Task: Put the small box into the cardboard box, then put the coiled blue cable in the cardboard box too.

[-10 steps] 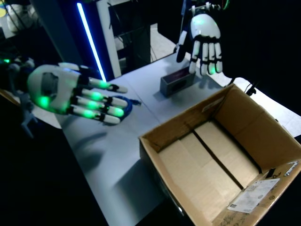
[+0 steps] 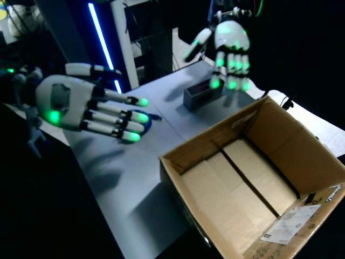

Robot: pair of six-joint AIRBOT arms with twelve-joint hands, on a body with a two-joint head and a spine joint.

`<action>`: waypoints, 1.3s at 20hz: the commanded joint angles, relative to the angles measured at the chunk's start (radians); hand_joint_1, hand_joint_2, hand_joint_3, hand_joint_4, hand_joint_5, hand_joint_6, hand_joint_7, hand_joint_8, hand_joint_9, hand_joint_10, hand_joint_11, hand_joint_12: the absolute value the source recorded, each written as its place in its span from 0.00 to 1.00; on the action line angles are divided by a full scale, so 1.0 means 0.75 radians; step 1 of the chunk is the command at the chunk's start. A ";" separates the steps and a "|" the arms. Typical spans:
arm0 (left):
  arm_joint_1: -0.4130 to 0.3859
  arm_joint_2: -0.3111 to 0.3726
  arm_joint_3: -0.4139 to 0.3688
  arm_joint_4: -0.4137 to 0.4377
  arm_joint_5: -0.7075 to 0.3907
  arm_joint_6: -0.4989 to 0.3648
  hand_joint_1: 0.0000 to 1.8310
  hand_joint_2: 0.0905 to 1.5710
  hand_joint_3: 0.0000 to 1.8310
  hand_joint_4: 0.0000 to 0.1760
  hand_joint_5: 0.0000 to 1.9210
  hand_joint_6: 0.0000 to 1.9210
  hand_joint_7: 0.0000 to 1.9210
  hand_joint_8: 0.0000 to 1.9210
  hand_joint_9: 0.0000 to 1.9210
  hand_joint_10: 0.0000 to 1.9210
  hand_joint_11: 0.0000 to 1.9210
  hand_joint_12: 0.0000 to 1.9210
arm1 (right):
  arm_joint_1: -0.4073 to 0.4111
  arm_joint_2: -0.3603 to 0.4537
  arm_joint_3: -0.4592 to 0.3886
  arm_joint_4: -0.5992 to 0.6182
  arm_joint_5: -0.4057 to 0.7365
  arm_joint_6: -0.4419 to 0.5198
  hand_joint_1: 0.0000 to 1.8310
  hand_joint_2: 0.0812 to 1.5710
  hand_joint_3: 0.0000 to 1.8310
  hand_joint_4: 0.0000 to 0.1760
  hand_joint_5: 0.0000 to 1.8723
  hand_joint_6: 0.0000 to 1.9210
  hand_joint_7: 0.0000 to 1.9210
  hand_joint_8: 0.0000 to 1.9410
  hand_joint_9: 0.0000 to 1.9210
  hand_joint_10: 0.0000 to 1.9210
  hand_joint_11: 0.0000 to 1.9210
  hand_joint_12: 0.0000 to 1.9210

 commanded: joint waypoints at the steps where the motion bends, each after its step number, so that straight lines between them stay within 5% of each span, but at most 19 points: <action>1: -0.016 -0.015 0.022 0.013 -0.082 -0.061 0.39 0.48 0.00 0.54 0.19 0.00 0.28 0.01 0.35 0.03 0.17 0.67 | 0.021 -0.003 0.006 0.009 0.160 0.005 0.00 0.84 0.01 1.00 0.07 0.00 0.02 0.00 0.00 0.00 0.00 0.00; 2: -0.019 -0.026 0.035 0.031 -0.080 -0.102 0.44 0.51 0.00 0.11 0.27 0.01 0.38 0.01 0.41 0.22 0.31 0.72 | 0.021 -0.003 0.006 0.008 0.160 0.005 0.00 0.84 0.01 1.00 0.07 0.00 0.02 0.00 0.00 0.00 0.00 0.00; 3: -0.022 -0.035 0.047 0.043 -0.076 -0.134 0.45 0.52 0.00 0.06 0.29 0.00 0.40 0.00 0.37 0.35 0.32 0.72 | 0.021 -0.003 0.006 0.007 0.160 0.005 0.00 0.84 0.01 1.00 0.07 0.00 0.02 0.00 0.00 0.00 0.00 0.00; 4: -0.024 -0.034 0.047 0.046 -0.074 -0.134 0.57 0.60 0.00 0.00 0.45 0.03 0.50 0.05 0.34 0.64 0.38 0.77 | 0.021 -0.003 0.006 0.007 0.160 0.005 0.00 0.84 0.01 1.00 0.07 0.00 0.01 0.00 0.00 0.00 0.00 0.00; 5: -0.024 -0.029 0.047 0.046 -0.077 -0.134 0.64 0.68 0.00 0.00 0.49 0.37 0.49 0.51 0.38 0.67 0.41 0.79 | 0.021 -0.002 0.005 0.007 0.160 0.005 0.00 0.84 0.01 1.00 0.07 0.00 0.01 0.00 0.00 0.00 0.00 0.00; 6: -0.025 -0.016 0.048 0.045 -0.092 -0.134 0.67 0.72 0.00 0.00 0.51 0.43 0.43 0.73 0.42 0.69 0.41 0.82 | 0.021 -0.002 0.005 0.007 0.160 0.005 0.00 0.84 0.01 1.00 0.07 0.00 0.01 0.00 0.00 0.00 0.00 0.00; 9: -0.030 0.035 0.044 0.021 -0.148 -0.134 0.67 0.72 0.00 0.00 0.47 0.52 0.48 0.65 0.48 0.63 0.47 0.75 | 0.021 -0.005 0.005 0.008 0.160 0.005 0.00 0.84 0.00 1.00 0.08 0.00 0.02 0.01 0.00 0.00 0.00 0.00; 11: -0.064 0.082 0.039 0.026 -0.188 -0.134 0.67 0.71 0.00 0.00 0.49 0.49 0.48 0.64 0.47 0.66 0.46 0.78 | 0.021 -0.008 0.005 0.008 0.160 0.005 0.00 0.85 0.00 1.00 0.08 0.00 0.03 0.00 0.00 0.00 0.00 0.00; 13: -0.089 0.105 0.036 0.036 -0.220 -0.134 0.67 0.69 0.00 0.00 0.53 0.45 0.51 0.58 0.50 0.58 0.46 0.75 | 0.021 -0.010 0.005 0.008 0.160 0.006 0.00 0.85 0.00 1.00 0.09 0.01 0.04 0.01 0.01 0.00 0.00 0.00; 14: -0.107 0.122 0.032 0.047 -0.245 -0.134 0.67 0.68 0.00 0.09 0.53 0.47 0.52 0.55 0.52 0.56 0.47 0.77 | 0.020 -0.010 0.005 0.008 0.158 0.006 0.00 0.85 0.00 1.00 0.10 0.01 0.04 0.01 0.01 0.00 0.00 0.00; 16: -0.152 0.162 0.021 0.073 -0.318 -0.133 0.67 0.69 0.00 0.00 0.56 0.43 0.47 0.61 0.51 0.56 0.46 0.80 | 0.020 -0.010 0.005 0.008 0.155 0.006 0.00 0.85 0.00 1.00 0.11 0.01 0.05 0.01 0.02 0.01 0.01 0.00; 17: -0.173 0.174 0.022 0.077 -0.349 -0.133 0.73 0.70 0.00 0.00 0.49 0.58 0.44 0.54 0.49 0.63 0.45 0.81 | 0.020 -0.010 0.005 0.008 0.155 0.006 0.00 0.86 0.00 1.00 0.11 0.01 0.05 0.01 0.02 0.01 0.01 0.00; 20: -0.263 0.183 0.050 0.065 -0.412 -0.123 0.74 0.72 0.00 0.00 0.45 0.66 0.42 0.52 0.47 0.68 0.48 0.79 | 0.020 -0.012 0.006 0.008 0.154 0.007 0.00 0.86 0.00 1.00 0.10 0.00 0.05 0.00 0.02 0.00 0.00 0.00; 23: -0.414 0.130 0.088 0.009 -0.340 0.035 0.74 0.72 0.00 0.00 0.45 0.66 0.42 0.52 0.47 0.68 0.48 0.79 | 0.020 -0.023 0.011 0.009 0.153 0.007 0.00 0.86 0.00 0.98 0.10 0.00 0.05 0.00 0.02 0.00 0.00 0.00; 26: -0.675 -0.002 0.254 -0.051 -0.088 0.063 0.74 0.72 0.00 0.00 0.45 0.66 0.42 0.52 0.47 0.68 0.48 0.79 | 0.021 -0.042 0.026 0.009 0.151 0.007 0.00 0.87 0.00 1.00 0.10 0.00 0.05 0.00 0.02 0.00 0.00 0.00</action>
